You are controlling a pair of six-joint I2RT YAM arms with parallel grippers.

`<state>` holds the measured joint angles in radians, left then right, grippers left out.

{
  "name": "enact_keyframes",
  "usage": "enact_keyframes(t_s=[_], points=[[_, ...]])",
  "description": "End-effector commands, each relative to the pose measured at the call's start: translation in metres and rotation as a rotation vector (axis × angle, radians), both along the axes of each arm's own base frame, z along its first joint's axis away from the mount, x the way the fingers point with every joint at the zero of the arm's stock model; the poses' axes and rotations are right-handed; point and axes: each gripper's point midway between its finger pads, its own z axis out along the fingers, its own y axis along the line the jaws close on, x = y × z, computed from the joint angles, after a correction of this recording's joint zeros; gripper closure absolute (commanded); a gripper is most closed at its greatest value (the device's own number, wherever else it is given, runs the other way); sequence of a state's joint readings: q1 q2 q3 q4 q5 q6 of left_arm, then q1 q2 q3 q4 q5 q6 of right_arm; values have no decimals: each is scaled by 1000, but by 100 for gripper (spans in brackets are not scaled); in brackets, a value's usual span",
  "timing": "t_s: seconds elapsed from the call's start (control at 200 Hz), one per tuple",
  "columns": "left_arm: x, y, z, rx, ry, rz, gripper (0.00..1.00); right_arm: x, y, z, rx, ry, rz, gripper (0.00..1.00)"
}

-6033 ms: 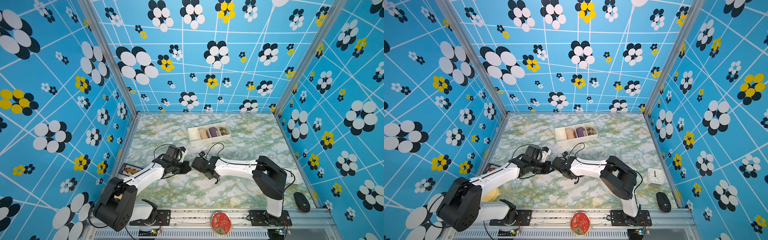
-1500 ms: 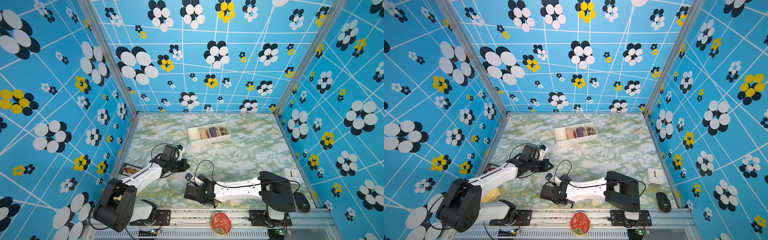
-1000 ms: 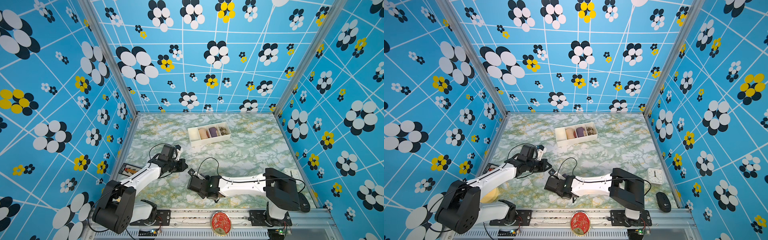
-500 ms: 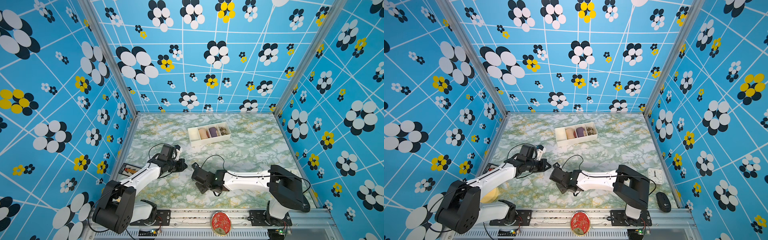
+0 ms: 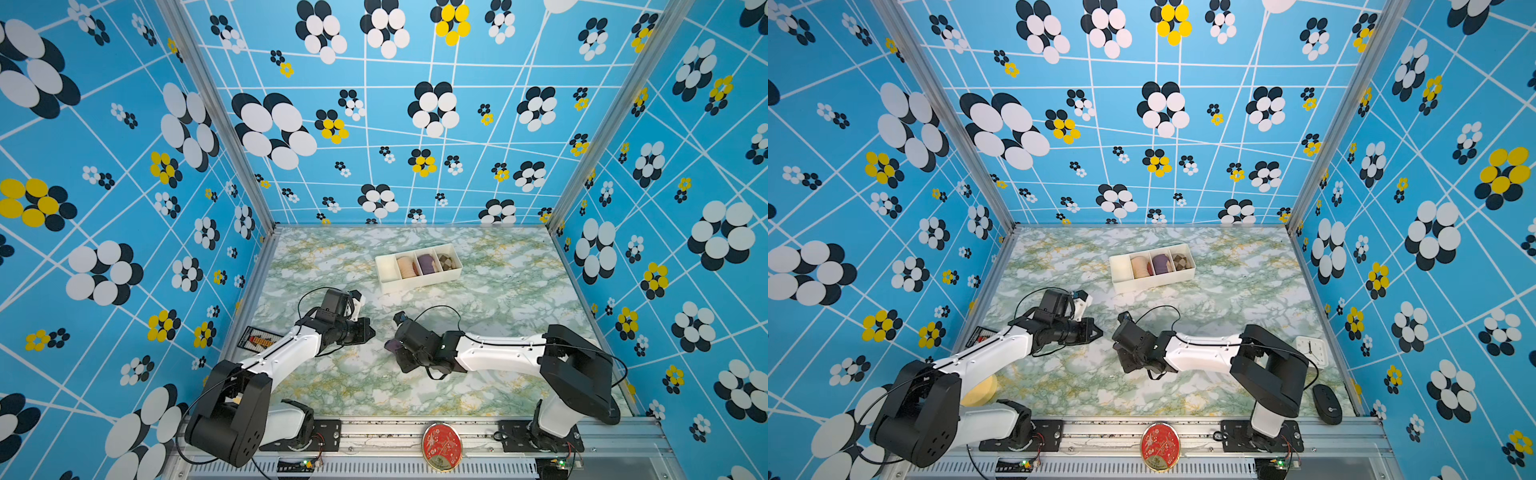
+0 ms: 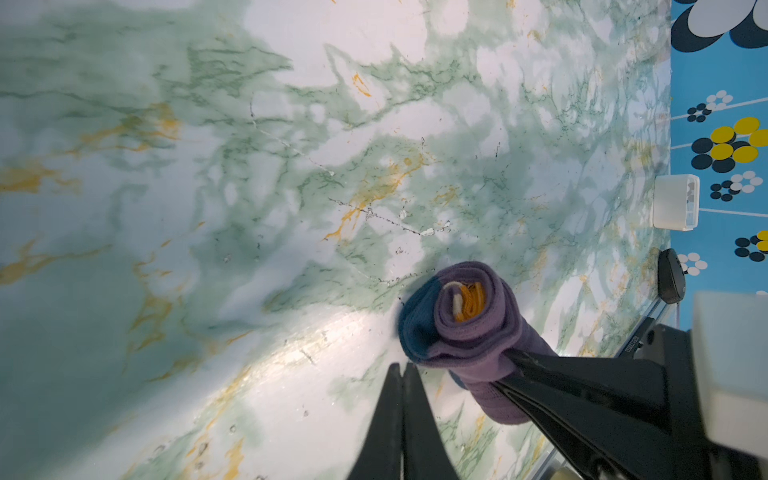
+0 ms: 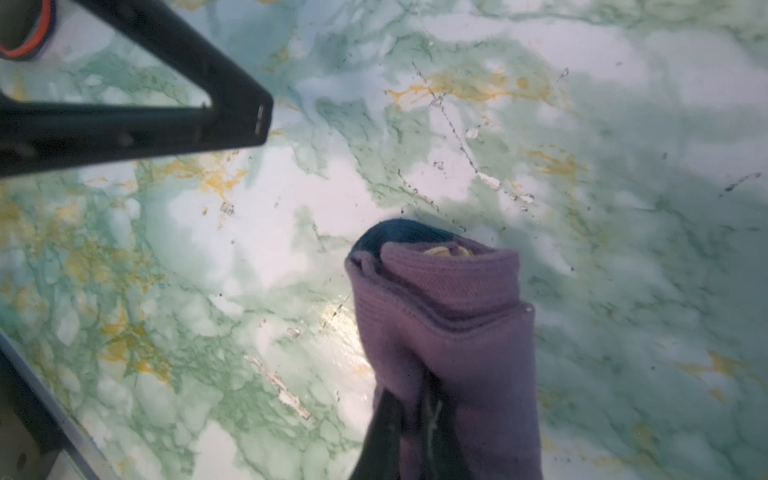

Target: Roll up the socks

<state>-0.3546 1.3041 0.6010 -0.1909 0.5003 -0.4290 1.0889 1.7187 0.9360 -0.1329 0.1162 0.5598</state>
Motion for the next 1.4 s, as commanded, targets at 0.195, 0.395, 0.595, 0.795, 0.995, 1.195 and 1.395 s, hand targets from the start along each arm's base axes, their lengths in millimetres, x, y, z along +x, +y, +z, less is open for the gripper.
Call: enact_keyframes(t_s=[0.195,0.395,0.595,0.795,0.995,1.195,1.395], points=[[-3,-51,14,-47,-49,-91,94,-41,-92,-82,-343,231,-64,100],[-5,-68,11,-46,-39,-129,95,-44,-93,-79,-303,239,-70,80],[-5,-68,13,-43,-41,-130,95,-43,-81,-71,-222,245,-55,66],[-7,-72,14,-51,-36,-140,95,-41,-72,-59,-160,241,-45,59],[-10,-81,10,-63,-25,-157,95,-37,-67,-46,-112,211,-43,58],[-16,-94,3,-78,-2,-189,95,-32,-59,-32,-46,175,-41,57],[-18,-101,2,-83,5,-208,95,-28,-52,-14,42,126,-30,54]])
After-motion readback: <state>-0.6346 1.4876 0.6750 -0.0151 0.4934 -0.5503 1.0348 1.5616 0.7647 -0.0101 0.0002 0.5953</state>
